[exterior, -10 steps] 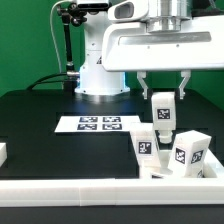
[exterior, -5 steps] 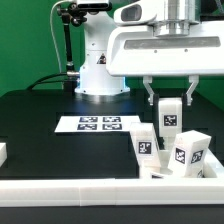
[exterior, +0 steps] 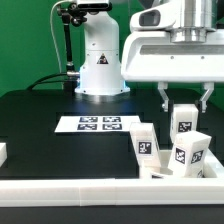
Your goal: Assemble stool
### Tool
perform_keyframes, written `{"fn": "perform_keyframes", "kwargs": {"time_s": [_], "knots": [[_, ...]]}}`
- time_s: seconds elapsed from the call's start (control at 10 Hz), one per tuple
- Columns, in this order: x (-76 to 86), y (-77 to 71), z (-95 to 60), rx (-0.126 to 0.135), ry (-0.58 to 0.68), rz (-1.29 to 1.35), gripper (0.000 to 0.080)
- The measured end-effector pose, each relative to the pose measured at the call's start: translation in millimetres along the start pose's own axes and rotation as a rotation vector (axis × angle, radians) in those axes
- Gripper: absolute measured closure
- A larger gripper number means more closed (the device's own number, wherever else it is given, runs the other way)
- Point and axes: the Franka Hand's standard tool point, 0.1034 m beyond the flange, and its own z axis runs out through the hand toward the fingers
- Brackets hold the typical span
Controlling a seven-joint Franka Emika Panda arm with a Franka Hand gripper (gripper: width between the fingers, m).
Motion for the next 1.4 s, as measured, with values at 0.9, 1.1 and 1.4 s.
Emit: {"fn": "perform_keyframes", "kwargs": {"time_s": [0.9,1.1,1.4], "knots": [[-1.1,1.1,-0.4,0.005,0.02,0.002,0.0461],[-2.4,2.5,-0.5,0.004,0.02,0.002,0.0461],[-6.6,1.5,0.5,0.005,0.021,0.0,0.0461]]}}
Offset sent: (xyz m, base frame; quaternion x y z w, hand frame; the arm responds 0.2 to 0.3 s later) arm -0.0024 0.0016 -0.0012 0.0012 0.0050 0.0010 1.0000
